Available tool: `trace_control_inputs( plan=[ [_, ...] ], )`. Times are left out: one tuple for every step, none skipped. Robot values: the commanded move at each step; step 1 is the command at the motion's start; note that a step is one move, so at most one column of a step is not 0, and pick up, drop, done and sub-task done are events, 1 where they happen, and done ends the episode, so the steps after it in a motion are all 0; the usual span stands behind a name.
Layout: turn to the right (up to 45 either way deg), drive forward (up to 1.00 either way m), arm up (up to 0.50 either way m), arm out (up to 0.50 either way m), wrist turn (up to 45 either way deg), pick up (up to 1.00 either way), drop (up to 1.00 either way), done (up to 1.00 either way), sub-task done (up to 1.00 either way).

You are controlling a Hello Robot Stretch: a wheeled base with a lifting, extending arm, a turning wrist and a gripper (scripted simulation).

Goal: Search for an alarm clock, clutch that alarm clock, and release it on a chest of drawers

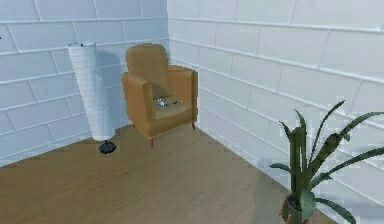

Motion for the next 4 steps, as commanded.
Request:
trace_control_inputs(
  plan=[
    [0.0, 0.0, 0.0, 0.0, -45.0, 0.0, 0.0, 0.0, 0.0],
    [0.0, 0.0, 0.0, 0.0, -45.0, 0.0, 0.0, 0.0, 0.0],
    [0.0, 0.0, 0.0, 0.0, -15.0, 0.0, 0.0, 0.0, 0.0],
    [0.0, 0.0, 0.0, -0.38, 0.0, 0.0, 0.0, 0.0, 0.0]
  ],
)
